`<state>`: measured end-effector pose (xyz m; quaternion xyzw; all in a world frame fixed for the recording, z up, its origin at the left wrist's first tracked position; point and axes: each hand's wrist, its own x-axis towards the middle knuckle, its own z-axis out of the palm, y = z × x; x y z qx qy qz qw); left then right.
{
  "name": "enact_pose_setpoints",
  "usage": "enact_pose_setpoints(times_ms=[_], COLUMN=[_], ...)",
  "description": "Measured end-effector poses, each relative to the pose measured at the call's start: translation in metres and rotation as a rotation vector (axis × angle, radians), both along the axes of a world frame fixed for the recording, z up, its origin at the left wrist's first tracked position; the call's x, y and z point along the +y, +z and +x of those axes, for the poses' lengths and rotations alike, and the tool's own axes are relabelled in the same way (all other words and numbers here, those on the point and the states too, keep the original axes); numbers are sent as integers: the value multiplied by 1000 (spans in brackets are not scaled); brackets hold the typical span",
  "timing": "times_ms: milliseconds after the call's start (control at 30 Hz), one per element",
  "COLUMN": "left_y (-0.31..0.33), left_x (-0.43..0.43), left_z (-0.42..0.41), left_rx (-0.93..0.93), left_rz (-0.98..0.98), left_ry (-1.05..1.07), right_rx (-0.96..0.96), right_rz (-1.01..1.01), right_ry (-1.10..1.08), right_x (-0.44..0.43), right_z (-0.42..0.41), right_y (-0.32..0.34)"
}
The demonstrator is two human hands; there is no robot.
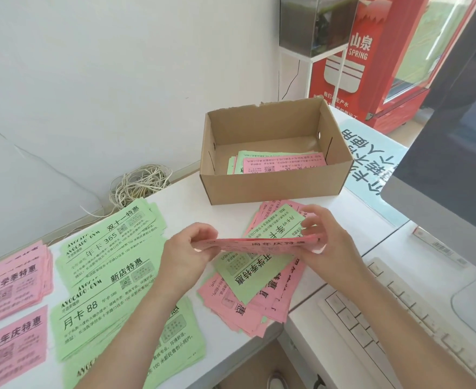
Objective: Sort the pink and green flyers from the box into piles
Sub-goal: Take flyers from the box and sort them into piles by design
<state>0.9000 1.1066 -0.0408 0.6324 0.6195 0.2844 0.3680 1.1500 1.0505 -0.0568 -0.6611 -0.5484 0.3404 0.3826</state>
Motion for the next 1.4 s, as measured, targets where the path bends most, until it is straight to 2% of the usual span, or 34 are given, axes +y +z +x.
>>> enact_pose_setpoints(times_ms=[100, 267, 400, 533, 600, 700, 800, 900, 967, 1033, 1100, 1200, 1400], left_y=[-7, -13, -18, -4, 9, 24, 31, 35, 40, 43, 45, 44, 18], left_x=[0, 0, 5, -2, -8, -23, -47, -76, -96, -116, -137, -166, -212], left_z=[2, 10, 15, 12, -2, -36, -77, -115, -140, -168, -199, -248, -344], left_rx=[-270, -328, -329, -319, -387, -500, -475, -448, -416, -399, -416, -463, -476], left_rz=[-43, -13, -36, 2, 27, 38, 10, 22, 57, 106, 149, 182, 124], left_ry=[108, 88, 146, 155, 217, 303, 297, 391, 481, 554, 616, 699, 769], right_rx=[128, 310, 333, 249, 249, 382, 500, 544, 521, 417, 215, -72, -218], right_rz=[15, 58, 31, 83, 96, 43, -62, -186, -243, -220, -88, 137, 332], right_ry=[-67, -246, -273, -222, -171, -40, 104, 219, 315, 453, 574, 621, 689], right_x=[5, 9, 15, 13, 15, 16, 16, 15, 14, 11, 9, -4, -47], right_z=[-9, -22, -29, -35, -37, -56, -91, -137, -166, -194, -224, -272, -369], right_y=[-3, 1, -7, 3, 12, 31, 43, 44, 44, 46, 47, 52, 31])
